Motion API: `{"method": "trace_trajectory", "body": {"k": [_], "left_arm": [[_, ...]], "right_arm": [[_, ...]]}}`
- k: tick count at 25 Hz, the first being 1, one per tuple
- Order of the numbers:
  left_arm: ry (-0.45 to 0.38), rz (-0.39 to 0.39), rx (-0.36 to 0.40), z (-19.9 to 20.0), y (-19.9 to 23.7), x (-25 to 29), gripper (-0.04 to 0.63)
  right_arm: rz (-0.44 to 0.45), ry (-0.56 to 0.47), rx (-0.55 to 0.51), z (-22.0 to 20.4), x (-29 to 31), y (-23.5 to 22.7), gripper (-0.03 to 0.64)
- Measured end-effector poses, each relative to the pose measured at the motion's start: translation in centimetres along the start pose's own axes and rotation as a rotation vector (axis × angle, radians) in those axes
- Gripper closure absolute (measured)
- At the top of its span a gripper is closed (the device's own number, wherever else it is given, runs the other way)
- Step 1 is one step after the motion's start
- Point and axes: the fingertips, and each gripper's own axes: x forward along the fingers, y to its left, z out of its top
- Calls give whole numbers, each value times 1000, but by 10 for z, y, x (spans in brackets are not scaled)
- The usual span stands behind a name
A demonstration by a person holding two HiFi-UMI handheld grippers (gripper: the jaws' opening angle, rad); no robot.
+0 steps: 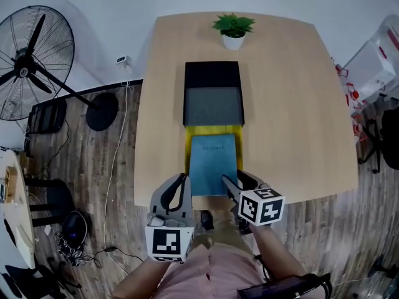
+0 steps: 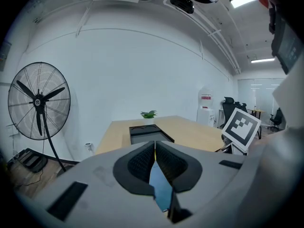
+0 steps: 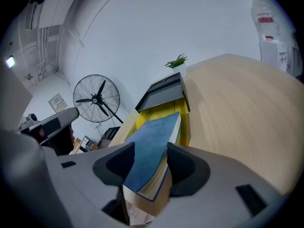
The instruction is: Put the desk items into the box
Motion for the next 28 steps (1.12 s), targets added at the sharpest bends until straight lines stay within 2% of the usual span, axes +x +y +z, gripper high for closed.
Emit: {"method": "trace_trajectory", "body": {"k": [3,11,13,16,20,24,28], "left_arm": [[-6,7,-14,-3,0,-7,577],[-77,-24,-6,15,-19,-33,577],[-96,-23,3,20,-20,-41,577],[-107,-16,-6,21,-19,-50,577],[-85,-18,-2,7,-21,-58,577],[-45,-36,-4,-16,-29,-61,577],[2,-56,-5,-39,-39,-59,577]], "right_arm": [[9,-13,15,0,0,0,397],[-11,-111,-64,14,-40,21,407],[-1,-121,-94,13,-50,33,429],[18,-122,-138,7,-59,49,510],[47,-116,-162,-6,-64,63,610],[78,-73,-168,-29,-61,70,615],[56,-9,-216,-50,-53,68,615]]}}
